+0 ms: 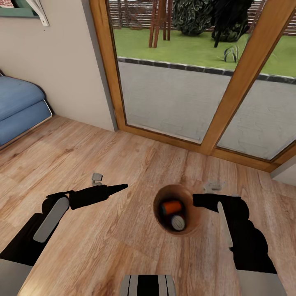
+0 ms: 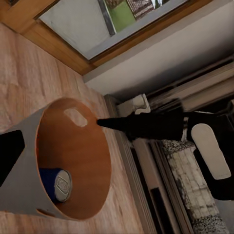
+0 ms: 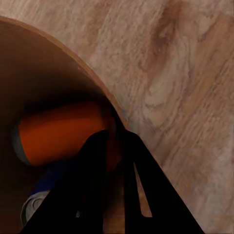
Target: Put the three can of soda from the living room inside the tash can in the kitchen.
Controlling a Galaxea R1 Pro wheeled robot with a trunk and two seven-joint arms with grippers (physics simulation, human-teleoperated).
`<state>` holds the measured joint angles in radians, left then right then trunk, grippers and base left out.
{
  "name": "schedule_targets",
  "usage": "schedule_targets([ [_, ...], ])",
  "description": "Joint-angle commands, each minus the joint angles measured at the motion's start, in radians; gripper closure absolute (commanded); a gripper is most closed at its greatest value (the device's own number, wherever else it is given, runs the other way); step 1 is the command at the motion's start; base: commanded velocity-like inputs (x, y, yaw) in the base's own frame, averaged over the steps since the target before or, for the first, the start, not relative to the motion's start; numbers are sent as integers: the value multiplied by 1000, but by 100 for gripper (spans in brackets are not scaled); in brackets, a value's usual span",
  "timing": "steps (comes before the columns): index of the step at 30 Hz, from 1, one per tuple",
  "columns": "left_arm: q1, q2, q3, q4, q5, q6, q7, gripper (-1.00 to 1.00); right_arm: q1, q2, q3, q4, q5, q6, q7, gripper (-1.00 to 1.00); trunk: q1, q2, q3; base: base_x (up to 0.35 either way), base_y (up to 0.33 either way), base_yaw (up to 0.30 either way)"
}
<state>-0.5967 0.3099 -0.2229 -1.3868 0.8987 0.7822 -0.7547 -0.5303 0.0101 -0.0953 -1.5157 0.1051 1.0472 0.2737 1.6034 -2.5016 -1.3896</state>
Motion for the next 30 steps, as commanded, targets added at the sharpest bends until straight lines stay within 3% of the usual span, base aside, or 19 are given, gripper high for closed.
schedule_targets([
  [1,0,0,0,0,0,0,0,-100,-1,0,-12,-34,5,0,0,100,0,0,0,0,0,0],
  [6,0,0,0,1,-1,-1,1,-100,-1,1,-62,-34,1,-30,24,100,0,0,0,0,0,0],
  [13,0,0,0,2,-1,-1,2,-100,-1,-1,-67,-33,4,-40,94,100,0,0,0,0,0,0],
  [18,0,0,0,2,-1,-1,2,-100,-1,-1,-68,-19,0,-99,97,100,0,0,0,0,0,0],
  [24,0,0,-1,2,-1,-1,2,-100,-2,-1,-72,79,-1,-184,97,100,0,0,0,0,0,0],
  [30,0,0,0,3,-1,-1,2,-100,-2,-1,-73,116,-7,-211,99,100,0,0,0,0,0,0],
])
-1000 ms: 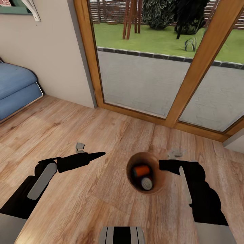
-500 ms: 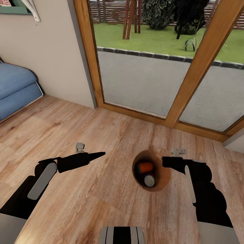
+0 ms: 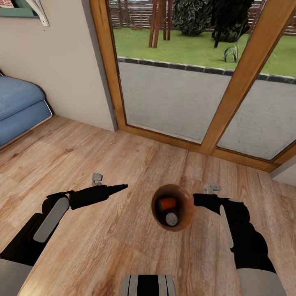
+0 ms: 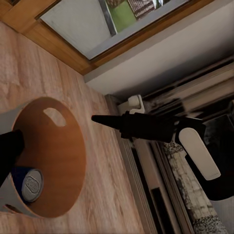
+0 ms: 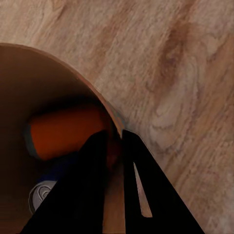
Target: Put the three can of soda from the living room inside the tash can in the kitchen.
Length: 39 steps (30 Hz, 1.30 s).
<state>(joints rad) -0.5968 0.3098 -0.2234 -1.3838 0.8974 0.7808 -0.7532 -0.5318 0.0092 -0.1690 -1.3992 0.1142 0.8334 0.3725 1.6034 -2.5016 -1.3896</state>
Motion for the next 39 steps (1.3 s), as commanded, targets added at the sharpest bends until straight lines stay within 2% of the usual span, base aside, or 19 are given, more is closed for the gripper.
schedule_targets([
  [1,0,0,0,0,0,0,0,-100,0,0,0,1,-27,1,0,100,0,0,0,0,0,0],
  [5,0,0,0,0,0,0,0,-100,0,-1,1,4,-71,-4,-1,100,0,0,0,0,0,0],
  [9,0,0,0,0,0,0,0,-100,0,-1,1,30,-86,-47,-2,100,0,0,0,0,0,0],
  [15,0,0,0,1,0,0,0,-100,6,-1,1,116,-87,-92,-3,100,0,0,0,0,0,0],
  [23,0,0,0,2,0,0,0,-100,5,-1,1,133,-88,-101,-3,100,0,0,0,0,0,0],
  [31,0,1,1,2,0,0,0,-100,0,-1,0,179,-90,-159,-5,100,0,0,0,0,0,0],
  [39,1,2,0,3,0,0,0,-100,-3,-1,1,197,-90,-173,-8,100,0,0,0,0,0,0],
])
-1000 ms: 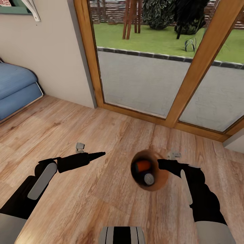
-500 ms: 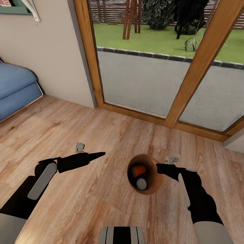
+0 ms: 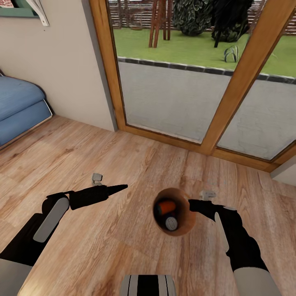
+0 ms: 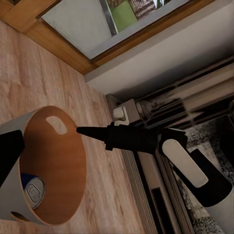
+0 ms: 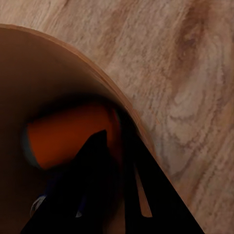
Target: Put the three can of soda from the living room inside the tash can in the kitchen.
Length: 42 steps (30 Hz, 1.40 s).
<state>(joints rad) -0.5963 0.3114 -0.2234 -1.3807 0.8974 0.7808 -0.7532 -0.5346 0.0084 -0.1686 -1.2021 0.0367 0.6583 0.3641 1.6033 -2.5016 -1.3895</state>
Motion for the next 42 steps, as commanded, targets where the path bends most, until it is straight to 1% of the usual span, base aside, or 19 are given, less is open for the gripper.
schedule_targets([
  [1,0,0,0,0,0,0,0,-100,-3,0,0,13,-12,2,0,100,0,0,0,0,0,0],
  [2,0,0,0,0,0,0,0,-100,-7,0,0,29,-12,0,0,100,0,0,0,0,0,0],
  [3,0,0,0,0,0,0,0,-100,-16,0,1,65,-13,-24,-1,100,0,0,0,0,0,0],
  [10,0,0,0,0,-1,0,0,-100,-25,0,0,80,-14,-41,-2,100,0,0,0,0,0,0],
  [13,0,0,-1,0,-1,0,0,-100,-41,1,0,110,-14,-45,-2,100,0,0,0,0,0,0],
  [15,0,0,0,0,-1,0,0,-100,-56,1,1,151,-14,-71,-2,100,0,0,0,0,0,0],
  [18,0,0,0,0,-2,0,0,-100,-60,1,1,165,-14,-85,-3,100,0,0,0,0,0,0],
  [25,0,0,-1,0,-2,0,0,-100,-62,2,1,172,-14,-92,-4,100,0,0,0,0,0,0],
  [26,0,0,-1,0,-2,0,0,-100,-62,2,1,173,-14,-92,-4,-100,0,0,0,0,0,0],
  [42,0,0,-1,0,-1,0,0,-100,-62,1,1,173,-10,-91,-4,-100,0,0,0,0,0,0],
])
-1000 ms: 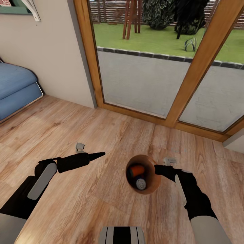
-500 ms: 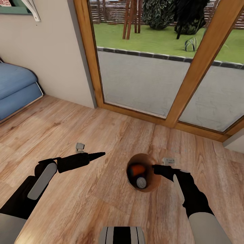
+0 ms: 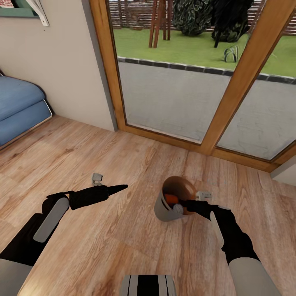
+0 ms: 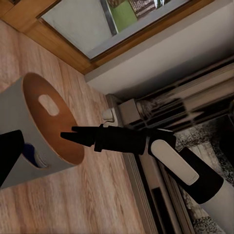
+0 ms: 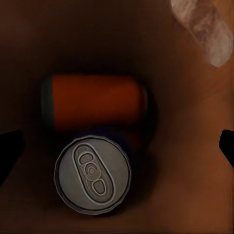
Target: Put the three can of soda from the living room inside the tash can in the kitchen.
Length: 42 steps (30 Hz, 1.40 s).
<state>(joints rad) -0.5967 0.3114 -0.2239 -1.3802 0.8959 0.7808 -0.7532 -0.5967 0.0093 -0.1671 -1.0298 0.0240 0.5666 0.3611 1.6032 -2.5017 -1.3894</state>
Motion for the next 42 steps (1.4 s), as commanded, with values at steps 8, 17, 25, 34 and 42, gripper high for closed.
schedule_targets([
  [8,0,0,0,1,0,0,1,-100,0,0,0,-1,5,-1,-1,-100,0,0,0,0,0,0],
  [17,0,0,0,1,1,-1,2,-100,0,0,1,-5,5,0,3,-100,0,0,0,0,0,0],
  [25,0,-2,0,1,2,-1,2,-100,0,-3,9,-57,7,15,13,-100,0,0,0,0,0,0],
  [34,0,-2,0,1,2,-2,2,-100,0,-2,13,-214,9,253,30,-100,0,0,0,0,0,0],
  [42,0,-3,0,1,3,-2,2,-100,0,-2,14,-225,16,355,32,-100,0,0,0,0,0,0],
])
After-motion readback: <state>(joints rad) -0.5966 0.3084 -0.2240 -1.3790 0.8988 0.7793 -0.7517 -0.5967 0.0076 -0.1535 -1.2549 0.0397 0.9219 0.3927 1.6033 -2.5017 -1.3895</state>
